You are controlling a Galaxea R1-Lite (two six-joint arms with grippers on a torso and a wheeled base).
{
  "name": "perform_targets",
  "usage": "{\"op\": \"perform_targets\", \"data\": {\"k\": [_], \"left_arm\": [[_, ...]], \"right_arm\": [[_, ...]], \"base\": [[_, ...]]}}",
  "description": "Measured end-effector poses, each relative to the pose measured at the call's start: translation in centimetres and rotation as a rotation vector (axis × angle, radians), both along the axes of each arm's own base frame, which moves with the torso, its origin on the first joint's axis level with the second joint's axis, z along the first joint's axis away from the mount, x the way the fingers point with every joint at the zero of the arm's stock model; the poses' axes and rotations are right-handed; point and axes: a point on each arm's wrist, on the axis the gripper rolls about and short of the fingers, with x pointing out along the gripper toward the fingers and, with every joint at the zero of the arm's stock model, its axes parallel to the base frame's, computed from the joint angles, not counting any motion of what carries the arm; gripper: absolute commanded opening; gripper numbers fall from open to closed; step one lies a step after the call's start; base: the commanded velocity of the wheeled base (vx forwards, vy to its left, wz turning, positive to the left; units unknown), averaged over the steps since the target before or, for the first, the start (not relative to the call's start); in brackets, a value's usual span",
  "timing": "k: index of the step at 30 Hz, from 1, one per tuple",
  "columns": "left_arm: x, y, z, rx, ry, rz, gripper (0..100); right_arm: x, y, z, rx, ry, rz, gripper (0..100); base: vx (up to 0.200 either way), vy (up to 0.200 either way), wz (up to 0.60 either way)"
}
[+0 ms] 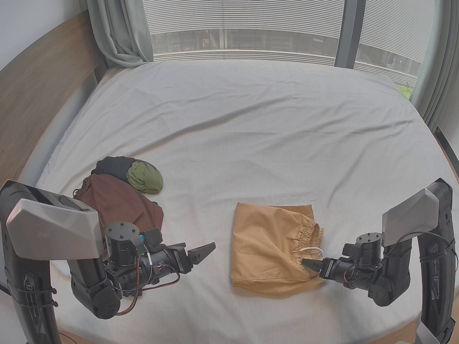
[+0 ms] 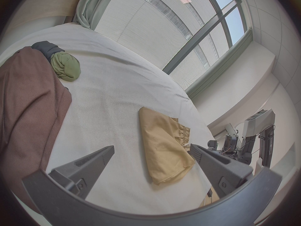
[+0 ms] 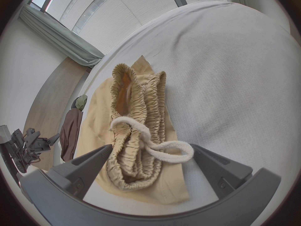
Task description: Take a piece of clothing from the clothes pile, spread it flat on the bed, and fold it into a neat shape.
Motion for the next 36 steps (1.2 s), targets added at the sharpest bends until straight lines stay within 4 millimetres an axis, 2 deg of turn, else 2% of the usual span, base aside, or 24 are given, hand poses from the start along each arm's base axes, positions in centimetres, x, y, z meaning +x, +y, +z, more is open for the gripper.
{"op": "perform_targets", "data": {"k": [9,21,29,36], "left_arm": [[0.0,0.0,0.0,0.001,0.000,-0.001,100],[0.0,-0.1,0.0,0.001,0.000,-0.002,100],[0.0,-0.1,0.0,0.002,0.000,-0.001,100],[0.0,-0.1,-0.1,0.002,0.000,0.000,100]], "right_arm": [[-0.9,0.1,1.1,0.033,0.008,0.039,100],[-0.3,0.6,-0.1,0.045,0.023,0.025,100],[0.0,2.3,-0.2,0.101,0.031,0.037,100],[0.4,2.7,-0.4,0.110,0.023,0.043,100]], "base": [[0.000,0.000,0.00],[0.000,0.000,0.00],[0.000,0.000,0.00],[0.000,0.000,0.00]]}}
